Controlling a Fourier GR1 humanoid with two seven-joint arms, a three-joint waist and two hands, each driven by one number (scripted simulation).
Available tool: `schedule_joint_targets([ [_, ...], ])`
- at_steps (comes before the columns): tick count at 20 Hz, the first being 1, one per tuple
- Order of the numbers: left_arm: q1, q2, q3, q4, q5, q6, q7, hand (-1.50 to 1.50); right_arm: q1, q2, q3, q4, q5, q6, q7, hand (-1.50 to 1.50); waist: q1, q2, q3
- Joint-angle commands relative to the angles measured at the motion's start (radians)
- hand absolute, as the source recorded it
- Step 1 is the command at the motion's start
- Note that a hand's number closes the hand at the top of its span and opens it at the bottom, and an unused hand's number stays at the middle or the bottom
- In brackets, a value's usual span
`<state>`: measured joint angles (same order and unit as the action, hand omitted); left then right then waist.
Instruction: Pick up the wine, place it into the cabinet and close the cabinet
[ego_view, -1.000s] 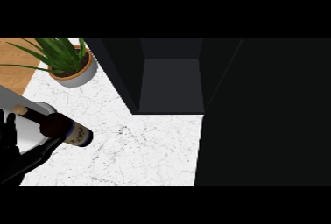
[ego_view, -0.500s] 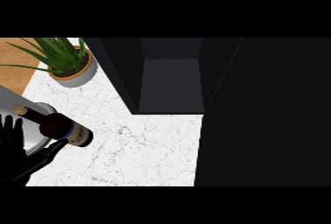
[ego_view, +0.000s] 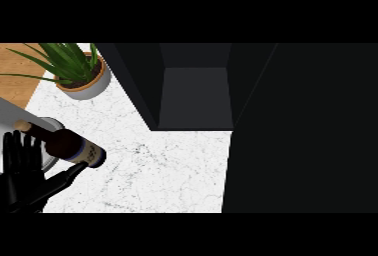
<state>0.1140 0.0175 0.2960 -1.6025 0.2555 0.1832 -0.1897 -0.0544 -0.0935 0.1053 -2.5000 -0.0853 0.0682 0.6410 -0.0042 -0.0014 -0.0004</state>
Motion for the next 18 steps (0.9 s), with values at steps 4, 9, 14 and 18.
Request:
schedule_joint_targets([
  [4,0.029,0.004,0.013,0.035,0.027,-0.045,-0.046,-1.5,-0.011,0.006,0.02,-0.159,-0.027,-0.037,0.109,-1.5,0.004,-0.001,0.0],
  [9,-0.093,-0.005,0.008,0.225,-0.011,-0.017,-0.14,-1.5,-0.001,-0.012,-0.033,-0.144,-0.092,-0.006,0.081,-1.5,-0.003,0.001,0.0],
  [14,-0.087,0.021,0.027,0.254,0.024,-0.056,-0.141,-1.5,0.001,-0.018,-0.036,-0.166,-0.104,0.007,0.107,-1.5,-0.002,0.0,0.0],
  [18,-0.119,0.035,0.058,0.395,0.046,-0.106,-0.244,-1.5,-0.048,-0.002,-0.043,-0.107,-0.087,-0.008,0.103,-1.5,0.0,0.001,0.0],
])
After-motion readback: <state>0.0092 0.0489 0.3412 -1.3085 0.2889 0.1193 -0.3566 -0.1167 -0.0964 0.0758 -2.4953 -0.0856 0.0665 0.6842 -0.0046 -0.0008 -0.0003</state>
